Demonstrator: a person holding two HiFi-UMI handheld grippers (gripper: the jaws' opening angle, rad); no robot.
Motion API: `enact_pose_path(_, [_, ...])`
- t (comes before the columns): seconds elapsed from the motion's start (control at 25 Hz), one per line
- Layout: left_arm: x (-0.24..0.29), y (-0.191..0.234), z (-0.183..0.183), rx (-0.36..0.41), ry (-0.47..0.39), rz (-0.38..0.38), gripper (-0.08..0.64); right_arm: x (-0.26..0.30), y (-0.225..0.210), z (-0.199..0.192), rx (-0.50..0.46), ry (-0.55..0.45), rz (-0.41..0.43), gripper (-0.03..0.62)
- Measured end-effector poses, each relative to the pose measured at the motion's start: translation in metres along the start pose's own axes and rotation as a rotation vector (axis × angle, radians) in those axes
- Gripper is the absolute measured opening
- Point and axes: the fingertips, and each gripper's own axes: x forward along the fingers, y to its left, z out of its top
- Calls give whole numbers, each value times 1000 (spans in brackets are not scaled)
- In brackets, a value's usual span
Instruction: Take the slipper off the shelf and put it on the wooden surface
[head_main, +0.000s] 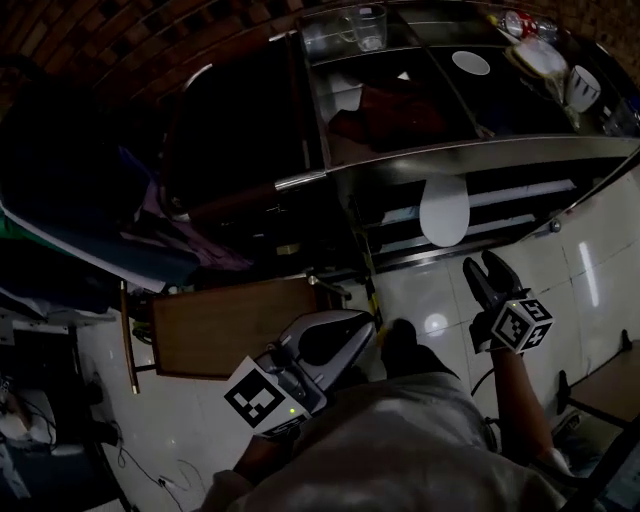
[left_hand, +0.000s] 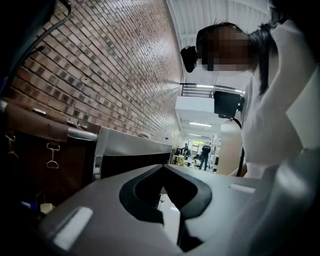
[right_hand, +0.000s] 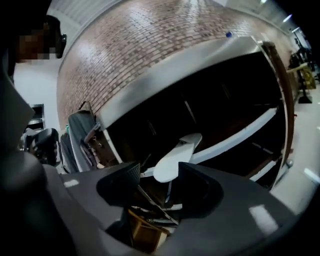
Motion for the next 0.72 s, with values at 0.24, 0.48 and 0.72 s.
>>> enact_pose_path(0.24, [8,29,-24,0,104,164,-7,65,-46,-15,130,110,-13,261])
enact_pose_path(0.48, [-3,44,-11,36,4,219,-6,93,-43,-21,251,97,21,266])
enact_pose_path(0.72, [-20,45,-8,43,12,243,-8,108,-42,-25,325,93,26,136])
